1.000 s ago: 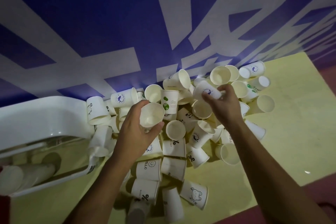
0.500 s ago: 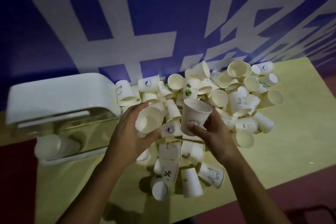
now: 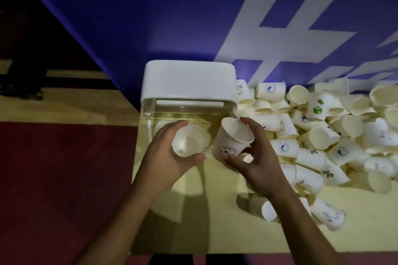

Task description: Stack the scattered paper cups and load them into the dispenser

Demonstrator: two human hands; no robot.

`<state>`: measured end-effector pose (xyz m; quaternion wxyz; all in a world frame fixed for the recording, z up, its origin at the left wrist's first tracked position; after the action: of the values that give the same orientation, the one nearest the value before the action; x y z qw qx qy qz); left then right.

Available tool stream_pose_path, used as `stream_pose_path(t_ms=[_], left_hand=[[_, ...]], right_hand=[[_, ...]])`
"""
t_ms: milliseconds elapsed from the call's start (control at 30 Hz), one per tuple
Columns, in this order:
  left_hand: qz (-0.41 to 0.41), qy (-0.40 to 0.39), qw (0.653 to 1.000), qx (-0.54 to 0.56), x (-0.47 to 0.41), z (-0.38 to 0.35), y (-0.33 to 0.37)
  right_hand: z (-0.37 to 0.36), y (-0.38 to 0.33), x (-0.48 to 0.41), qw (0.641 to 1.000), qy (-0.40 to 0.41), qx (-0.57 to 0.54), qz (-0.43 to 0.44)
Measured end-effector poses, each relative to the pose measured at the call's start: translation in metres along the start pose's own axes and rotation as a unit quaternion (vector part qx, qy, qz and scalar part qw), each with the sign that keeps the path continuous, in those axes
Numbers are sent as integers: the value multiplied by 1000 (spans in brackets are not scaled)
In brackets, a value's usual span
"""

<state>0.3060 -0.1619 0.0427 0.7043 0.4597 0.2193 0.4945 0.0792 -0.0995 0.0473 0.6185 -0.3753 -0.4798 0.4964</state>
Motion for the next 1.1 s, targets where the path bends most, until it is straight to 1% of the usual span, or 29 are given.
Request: stream_pose_path(t_ms=[133,200,333,400,467,600,800,867,967,1100], left_hand=[[-17,25,1000,1,10,30,-18],[-22,39,999,9,13,41,-24],[-7,85,996,12,10,54,-35],[-1,93,996,9,2,55,-37],[10,85,996,-1,-8,52,-39],[10,44,998,-36,-23,35,-51],[57,-15,994,-90,-37,15,-77],[67,-21,992,-101,-41,13,-81],[91,-35,990,-97,-42,11,-87],[92,-33,992,-84,-42,10,-90]], right_hand=[[-34,-10,-10,998,-2,53,24],[-45,-12,-14,997,11,71,32],[-55,-12,-19,996,34,70,31],[-58,-12,-19,996,39,77,32],[-59,-12,-20,995,43,87,28],[-60,-11,-18,995,47,84,20],[-59,-8,-17,996,47,80,15],[-59,-9,-18,994,49,93,17],[-62,-14,-21,989,58,131,26],[-75,-22,-33,982,67,165,70]])
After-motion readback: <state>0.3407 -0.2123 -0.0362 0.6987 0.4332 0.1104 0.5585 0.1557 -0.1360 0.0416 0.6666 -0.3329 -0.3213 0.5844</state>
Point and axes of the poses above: each hand's wrist, its own x-axis away from the middle knuckle, its own z-axis out of the back of the hand, y = z × x, the point moved 4 cm from there along -x, towards the middle knuckle, and after that the axes turned 10 degrees about -y, right-handed, at the moved point
